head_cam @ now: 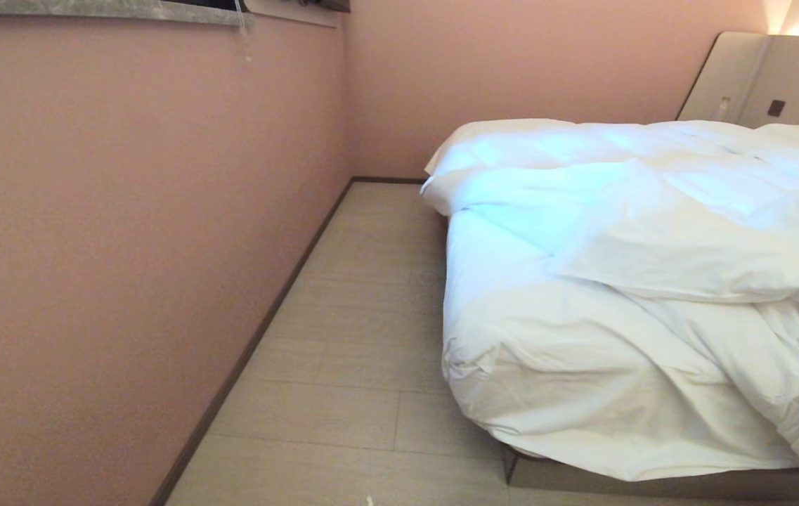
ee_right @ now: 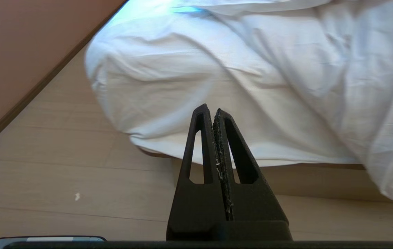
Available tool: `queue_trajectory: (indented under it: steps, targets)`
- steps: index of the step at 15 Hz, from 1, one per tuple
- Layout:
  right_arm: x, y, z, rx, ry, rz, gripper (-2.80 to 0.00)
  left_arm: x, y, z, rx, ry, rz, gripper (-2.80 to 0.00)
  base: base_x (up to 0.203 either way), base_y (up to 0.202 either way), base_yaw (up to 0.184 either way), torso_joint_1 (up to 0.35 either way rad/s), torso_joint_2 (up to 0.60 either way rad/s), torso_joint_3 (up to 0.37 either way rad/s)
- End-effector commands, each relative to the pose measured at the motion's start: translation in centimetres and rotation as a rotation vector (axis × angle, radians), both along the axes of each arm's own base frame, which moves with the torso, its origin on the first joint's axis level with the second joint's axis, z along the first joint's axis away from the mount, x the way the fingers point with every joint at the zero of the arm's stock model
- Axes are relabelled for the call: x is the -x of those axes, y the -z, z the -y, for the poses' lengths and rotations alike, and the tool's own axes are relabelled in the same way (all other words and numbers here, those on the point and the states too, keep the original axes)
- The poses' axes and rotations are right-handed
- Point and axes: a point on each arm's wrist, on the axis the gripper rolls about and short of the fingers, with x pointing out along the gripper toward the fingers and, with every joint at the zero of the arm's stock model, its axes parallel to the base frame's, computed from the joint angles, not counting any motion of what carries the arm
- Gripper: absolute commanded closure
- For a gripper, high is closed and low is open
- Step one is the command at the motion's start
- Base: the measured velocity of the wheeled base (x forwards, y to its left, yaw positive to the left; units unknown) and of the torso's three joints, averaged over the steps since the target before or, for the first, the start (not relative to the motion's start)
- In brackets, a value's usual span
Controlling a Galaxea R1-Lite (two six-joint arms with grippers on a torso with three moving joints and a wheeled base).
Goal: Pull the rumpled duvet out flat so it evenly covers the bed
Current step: Hold the folded corner of the quilt
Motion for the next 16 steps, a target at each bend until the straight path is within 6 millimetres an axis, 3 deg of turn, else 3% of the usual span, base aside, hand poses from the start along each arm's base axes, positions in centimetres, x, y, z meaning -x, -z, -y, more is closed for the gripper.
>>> queue_trajectory:
  steps: [1, 16]
  targets:
    - [-0.01, 0.0, 0.0, 0.001, 0.0, -0.001, 0.0, -0.01, 0.0, 0.0, 0.001, 0.0, -0.001, 0.0, 0.0, -0.189, 0.0, 0.002, 0.01, -0.001]
    - [-0.01, 0.0, 0.0, 0.0, 0.0, -0.001, 0.0, -0.01, 0.02, 0.0, 0.001, 0.0, -0.003, 0.0, 0.0, -0.192, -0.001, 0.004, 0.0, 0.003]
